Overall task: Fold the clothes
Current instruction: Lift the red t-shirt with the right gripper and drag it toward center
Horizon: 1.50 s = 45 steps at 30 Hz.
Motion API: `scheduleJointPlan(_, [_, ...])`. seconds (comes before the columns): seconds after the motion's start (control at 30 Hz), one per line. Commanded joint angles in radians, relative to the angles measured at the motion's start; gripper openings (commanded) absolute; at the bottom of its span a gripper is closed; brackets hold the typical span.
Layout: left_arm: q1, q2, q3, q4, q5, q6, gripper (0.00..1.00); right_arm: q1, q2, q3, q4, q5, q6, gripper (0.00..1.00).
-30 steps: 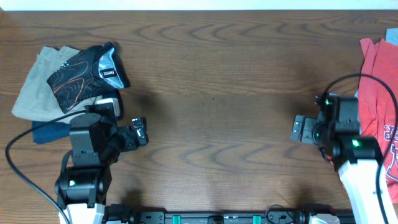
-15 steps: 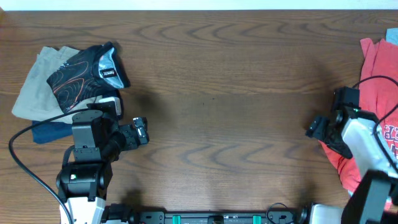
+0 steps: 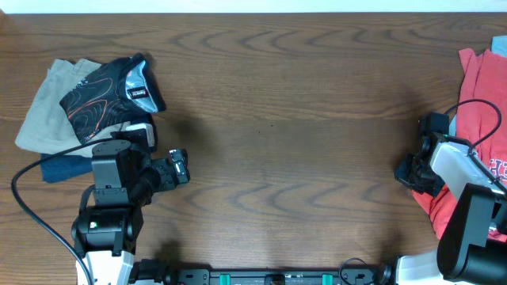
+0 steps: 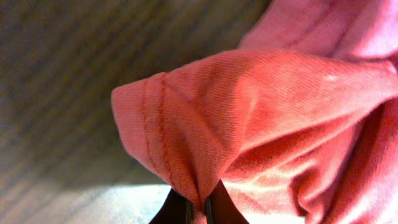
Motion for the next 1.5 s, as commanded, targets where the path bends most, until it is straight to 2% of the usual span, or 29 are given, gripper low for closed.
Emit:
scheduleJointPlan(0.0, [0.004,0.001,0.023,-0.002,0.013,0.002,0.98,-0.060,-0.037,0.034,-0.042,-0.010,0.008,0.01])
scheduleJointPlan(0.13, [0.004,0.001,0.023,-0.002,0.013,0.002,0.98,-0.178,-0.111,0.180,-0.170,-0.102,-0.001,0.01])
scheduleJointPlan(0.33, [0.004,0.001,0.023,-0.002,0.013,0.002,0.98,-0.348,-0.211,0.514,-0.317,-0.309,-0.229,0.01])
scheduleJointPlan(0.5, [0.004,0.001,0.023,-0.002,0.013,0.002,0.98,-0.379,-0.251,0.682,-0.356,-0.369,-0.314,0.01])
scheduleJointPlan(0.7, [0.004,0.001,0.023,-0.002,0.013,0.002,0.98,-0.350,-0.262,0.896,-0.375,-0.723,-0.417,0.01])
scheduleJointPlan(0.83, [0.004,0.001,0.023,-0.003,0.013,0.002,0.98,-0.269,-0.266,1.019,-0.402,-1.002,-0.481,0.01])
scheduleJointPlan(0.9, [0.004,0.001,0.023,-0.003,0.013,0.002,0.98,-0.190,-0.270,1.041,-0.430,-1.076,-0.509,0.01])
scheduleJointPlan(1.13, [0.004,0.001,0.023,-0.003,0.013,0.002,0.98,0.112,-0.243,0.996,-0.496,-1.078,-0.517,0.04])
scheduleJointPlan(1.27, [0.004,0.001,0.023,-0.003,0.013,0.002,0.98,0.282,-0.201,0.954,-0.452,-1.067,-0.549,0.06])
scheduleJointPlan(1.4, [0.004,0.001,0.023,-0.003,0.013,0.002,0.98,0.408,-0.131,0.946,-0.385,-0.931,-0.521,0.05])
scheduleJointPlan(1.43, [0.004,0.001,0.023,-0.003,0.013,0.002,0.98,0.434,-0.109,0.946,-0.373,-0.893,-0.515,0.07])
scheduleJointPlan(1.47, [0.004,0.001,0.023,-0.002,0.013,0.002,0.98,0.456,-0.087,0.946,-0.368,-0.853,-0.515,0.13])
